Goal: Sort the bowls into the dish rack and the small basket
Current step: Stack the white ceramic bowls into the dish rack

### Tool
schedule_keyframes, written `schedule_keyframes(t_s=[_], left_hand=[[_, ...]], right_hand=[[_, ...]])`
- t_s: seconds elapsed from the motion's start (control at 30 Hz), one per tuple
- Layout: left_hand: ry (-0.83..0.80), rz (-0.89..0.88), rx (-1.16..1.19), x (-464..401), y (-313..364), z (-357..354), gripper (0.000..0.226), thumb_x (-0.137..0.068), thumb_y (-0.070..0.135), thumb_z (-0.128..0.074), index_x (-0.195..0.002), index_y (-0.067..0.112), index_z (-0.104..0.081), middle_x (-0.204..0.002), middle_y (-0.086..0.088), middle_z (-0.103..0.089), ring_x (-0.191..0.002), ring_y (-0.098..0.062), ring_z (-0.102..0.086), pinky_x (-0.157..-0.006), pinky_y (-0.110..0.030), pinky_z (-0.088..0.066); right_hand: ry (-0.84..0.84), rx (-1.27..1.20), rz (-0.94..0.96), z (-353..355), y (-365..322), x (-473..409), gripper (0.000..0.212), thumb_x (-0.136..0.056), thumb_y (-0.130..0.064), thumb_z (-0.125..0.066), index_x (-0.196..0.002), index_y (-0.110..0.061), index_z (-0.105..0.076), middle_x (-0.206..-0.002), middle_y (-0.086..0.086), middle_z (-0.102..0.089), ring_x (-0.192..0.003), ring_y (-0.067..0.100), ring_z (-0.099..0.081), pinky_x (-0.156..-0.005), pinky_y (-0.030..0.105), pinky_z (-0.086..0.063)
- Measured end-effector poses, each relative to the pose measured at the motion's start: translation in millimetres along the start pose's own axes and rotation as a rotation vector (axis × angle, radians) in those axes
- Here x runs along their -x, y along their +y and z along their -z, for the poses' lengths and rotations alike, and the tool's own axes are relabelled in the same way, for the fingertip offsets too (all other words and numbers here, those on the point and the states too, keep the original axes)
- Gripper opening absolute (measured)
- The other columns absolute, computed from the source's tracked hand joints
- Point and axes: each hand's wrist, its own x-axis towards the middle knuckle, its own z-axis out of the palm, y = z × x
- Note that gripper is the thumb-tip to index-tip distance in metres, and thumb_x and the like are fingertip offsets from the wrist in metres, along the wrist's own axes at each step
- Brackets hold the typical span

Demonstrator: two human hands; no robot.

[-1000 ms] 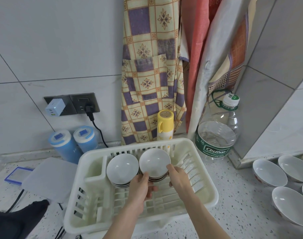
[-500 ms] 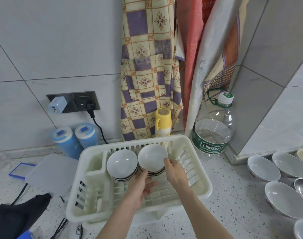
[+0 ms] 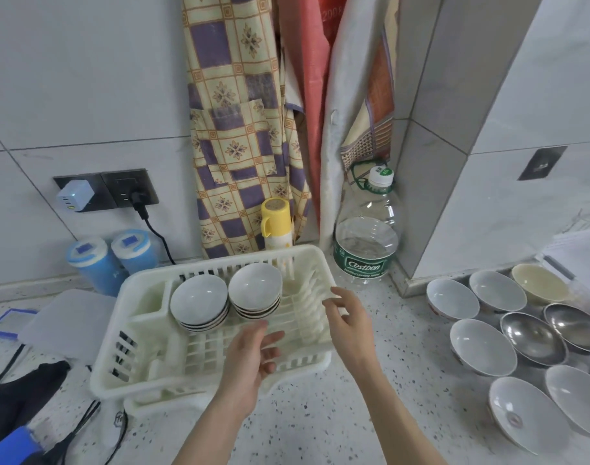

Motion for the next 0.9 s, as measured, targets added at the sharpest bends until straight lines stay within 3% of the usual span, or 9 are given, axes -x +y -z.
schedule_keyframes(t_s=[0.1,0.2,0.27,0.33,0.4,0.43,0.57,0.8,0.9], left_hand=[[-0.001,-0.022,0.007,14.9,-19.6,-35.1,0.019,-0.095,0.021,-0.062,-0.112,0.012,-0.062,-0.086,-0.010,-0.078,-0.050,-0.012,-0.058,-0.040,-0.023,-0.040],[-0.014,-0.040,-0.020,26.9,-45.3,-82.3,0.017,-0.095,0.021,-0.063,-0.109,0.012,-0.064,-0.078,-0.008,-0.076,-0.049,-0.012,-0.055,-0.040,-0.022,-0.037],[-0.035,-0.043,-0.049,33.0,-65.0,-114.2,0.015,-0.095,0.021,-0.062,-0.107,0.012,-0.066,-0.074,-0.007,-0.074,-0.048,-0.013,-0.055,-0.039,-0.023,-0.036],[-0.057,-0.013,-0.100,37.7,-87.6,-141.9,0.014,-0.097,0.021,-0.060,-0.106,0.012,-0.067,-0.074,-0.006,-0.074,-0.048,-0.013,-0.055,-0.039,-0.023,-0.036],[-0.084,0.045,-0.170,41.9,-112.7,-166.2,0.014,-0.098,0.022,-0.059,-0.106,0.014,-0.066,-0.074,-0.005,-0.075,-0.049,-0.013,-0.055,-0.041,-0.023,-0.035],[-0.103,0.083,-0.213,44.4,-125.7,-177.8,0.015,-0.098,0.024,-0.059,-0.107,0.014,-0.066,-0.074,-0.004,-0.075,-0.049,-0.013,-0.055,-0.041,-0.024,-0.035],[-0.179,0.231,-0.397,54.7,-172.4,-220.3,0.016,-0.095,0.033,-0.059,-0.109,0.025,-0.059,-0.088,-0.004,-0.076,-0.050,-0.012,-0.054,-0.043,-0.023,-0.035],[-0.247,0.314,-0.613,75.4,-227.2,-270.3,0.037,-0.089,0.048,-0.059,-0.119,0.033,-0.043,-0.103,0.000,-0.069,-0.052,-0.010,-0.054,-0.043,-0.021,-0.032],[-0.266,0.305,-0.613,79.8,-242.5,-280.3,0.032,-0.090,0.037,-0.058,-0.118,0.033,-0.044,-0.101,-0.001,-0.070,-0.048,-0.010,-0.055,-0.041,-0.021,-0.032]], right_hand=[[-0.003,0.027,-0.011,43.1,14.4,2.6,0.027,-0.095,-0.025,-0.052,-0.120,-0.031,-0.059,-0.100,-0.017,-0.068,-0.070,0.015,-0.064,-0.065,0.027,-0.054],[0.029,0.016,-0.023,92.5,32.1,1.2,0.024,-0.094,-0.021,-0.051,-0.112,-0.033,-0.061,-0.098,-0.013,-0.069,-0.070,-0.001,-0.060,-0.057,0.010,-0.046],[0.050,0.012,-0.049,126.5,42.0,-2.7,0.024,-0.092,-0.018,-0.051,-0.106,-0.034,-0.062,-0.094,-0.014,-0.071,-0.070,-0.006,-0.058,-0.057,0.007,-0.044],[0.057,0.023,-0.069,158.8,52.9,-7.2,0.026,-0.091,-0.015,-0.051,-0.103,-0.035,-0.062,-0.090,-0.015,-0.072,-0.071,-0.003,-0.059,-0.060,0.009,-0.044],[0.071,0.002,-0.091,187.9,65.3,-11.2,0.027,-0.090,-0.012,-0.050,-0.104,-0.032,-0.064,-0.087,-0.015,-0.072,-0.075,0.004,-0.060,-0.068,0.021,-0.049],[0.082,-0.022,-0.103,201.0,72.2,-12.1,0.028,-0.091,-0.012,-0.050,-0.104,-0.031,-0.065,-0.084,-0.015,-0.072,-0.073,0.005,-0.060,-0.066,0.024,-0.050],[0.098,-0.070,-0.159,247.1,102.1,-3.6,0.029,-0.092,-0.010,-0.048,-0.099,-0.032,-0.065,-0.079,-0.019,-0.072,-0.061,-0.002,-0.057,-0.052,0.010,-0.044],[0.163,0.016,-0.268,327.5,154.6,22.4,0.018,-0.095,-0.019,-0.051,-0.100,-0.029,-0.065,-0.075,-0.009,-0.073,-0.079,0.009,-0.065,-0.064,0.028,-0.045],[0.177,0.001,-0.318,352.1,175.6,37.2,0.019,-0.092,-0.018,-0.055,-0.083,-0.020,-0.070,-0.068,-0.006,-0.073,-0.067,0.015,-0.061,-0.061,0.031,-0.048]])
